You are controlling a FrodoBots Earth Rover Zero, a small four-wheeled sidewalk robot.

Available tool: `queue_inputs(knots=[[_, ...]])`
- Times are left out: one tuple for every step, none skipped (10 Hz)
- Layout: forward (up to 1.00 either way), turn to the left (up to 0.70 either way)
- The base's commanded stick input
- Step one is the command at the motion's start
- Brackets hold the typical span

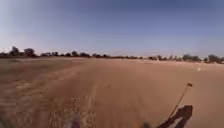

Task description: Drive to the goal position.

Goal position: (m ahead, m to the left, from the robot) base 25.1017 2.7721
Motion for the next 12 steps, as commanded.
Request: queue_inputs(knots=[[1.0,0.0],[1.0,0.0],[1.0,0.0],[1.0,0.0],[1.0,0.0],[1.0,0.0],[1.0,0.0],[1.0,0.0],[1.0,0.0],[1.0,0.0],[1.0,0.0],[1.0,0.0]])
